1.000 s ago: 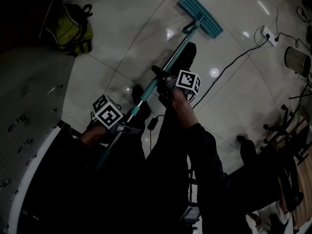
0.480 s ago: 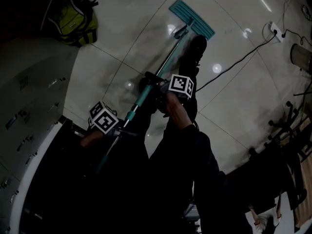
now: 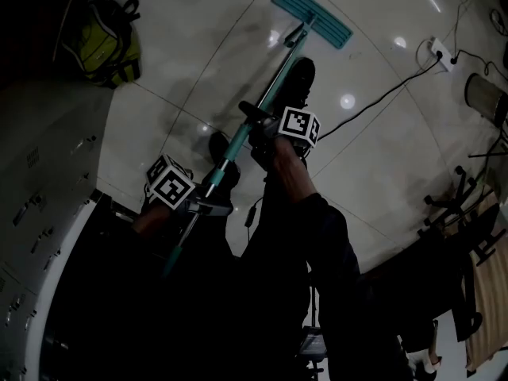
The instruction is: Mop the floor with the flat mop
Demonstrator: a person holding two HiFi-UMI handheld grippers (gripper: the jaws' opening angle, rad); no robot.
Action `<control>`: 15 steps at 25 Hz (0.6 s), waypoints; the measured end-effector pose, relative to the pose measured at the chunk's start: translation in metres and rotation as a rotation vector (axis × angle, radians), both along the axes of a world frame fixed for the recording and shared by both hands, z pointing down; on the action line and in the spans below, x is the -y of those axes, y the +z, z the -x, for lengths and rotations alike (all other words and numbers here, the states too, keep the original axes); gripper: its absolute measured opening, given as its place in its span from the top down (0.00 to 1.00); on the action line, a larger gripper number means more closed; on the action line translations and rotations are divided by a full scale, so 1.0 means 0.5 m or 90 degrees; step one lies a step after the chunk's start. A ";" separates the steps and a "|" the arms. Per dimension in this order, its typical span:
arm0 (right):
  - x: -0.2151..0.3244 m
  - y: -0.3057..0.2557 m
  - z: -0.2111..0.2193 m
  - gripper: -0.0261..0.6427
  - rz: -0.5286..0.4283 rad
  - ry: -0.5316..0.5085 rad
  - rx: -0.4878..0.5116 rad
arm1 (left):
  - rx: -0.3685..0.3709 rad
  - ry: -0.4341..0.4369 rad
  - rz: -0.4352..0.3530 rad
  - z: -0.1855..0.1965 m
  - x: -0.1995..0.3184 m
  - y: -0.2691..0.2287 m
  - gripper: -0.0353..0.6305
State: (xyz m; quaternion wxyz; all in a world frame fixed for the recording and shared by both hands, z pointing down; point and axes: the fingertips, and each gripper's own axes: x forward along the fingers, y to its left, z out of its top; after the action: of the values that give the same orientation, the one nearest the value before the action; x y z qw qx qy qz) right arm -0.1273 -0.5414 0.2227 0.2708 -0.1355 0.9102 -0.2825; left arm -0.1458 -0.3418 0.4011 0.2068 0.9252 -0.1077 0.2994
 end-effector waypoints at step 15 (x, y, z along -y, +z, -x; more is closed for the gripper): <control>0.058 -0.439 -0.419 0.71 -0.045 0.009 0.029 | -0.007 -0.018 -0.039 -0.424 0.086 -0.408 0.89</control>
State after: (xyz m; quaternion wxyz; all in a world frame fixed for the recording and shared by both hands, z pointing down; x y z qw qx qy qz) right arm 0.0820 -0.5702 0.0032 0.2978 -0.1258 0.9123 -0.2514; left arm 0.0661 -0.3850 0.1973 0.1832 0.9312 -0.1290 0.2875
